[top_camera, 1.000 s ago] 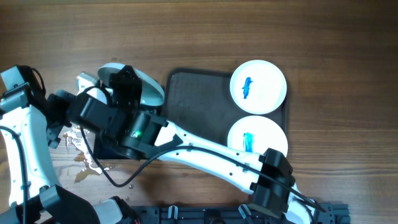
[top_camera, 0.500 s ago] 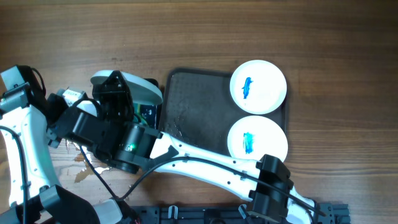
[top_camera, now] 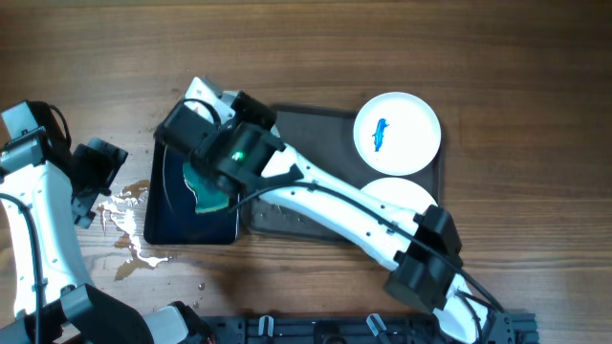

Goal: Clean dirty plates on tray and stack at the side
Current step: 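Carry the cleaned plate to the table's right side with right gripper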

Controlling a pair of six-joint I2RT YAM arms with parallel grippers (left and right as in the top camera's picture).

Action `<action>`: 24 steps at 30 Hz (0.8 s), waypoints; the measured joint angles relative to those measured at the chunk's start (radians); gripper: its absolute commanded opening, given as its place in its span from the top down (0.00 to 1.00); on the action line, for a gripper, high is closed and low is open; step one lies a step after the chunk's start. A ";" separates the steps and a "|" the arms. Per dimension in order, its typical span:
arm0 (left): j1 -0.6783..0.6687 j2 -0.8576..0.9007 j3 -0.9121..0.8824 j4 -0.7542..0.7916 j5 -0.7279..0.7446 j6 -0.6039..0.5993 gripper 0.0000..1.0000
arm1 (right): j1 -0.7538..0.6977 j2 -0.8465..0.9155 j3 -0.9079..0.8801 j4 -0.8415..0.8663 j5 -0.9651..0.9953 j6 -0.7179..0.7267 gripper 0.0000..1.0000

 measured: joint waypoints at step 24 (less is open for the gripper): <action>-0.199 0.060 -0.001 0.030 0.011 0.000 0.00 | -1.595 -0.024 -0.197 -0.278 -0.924 0.496 0.96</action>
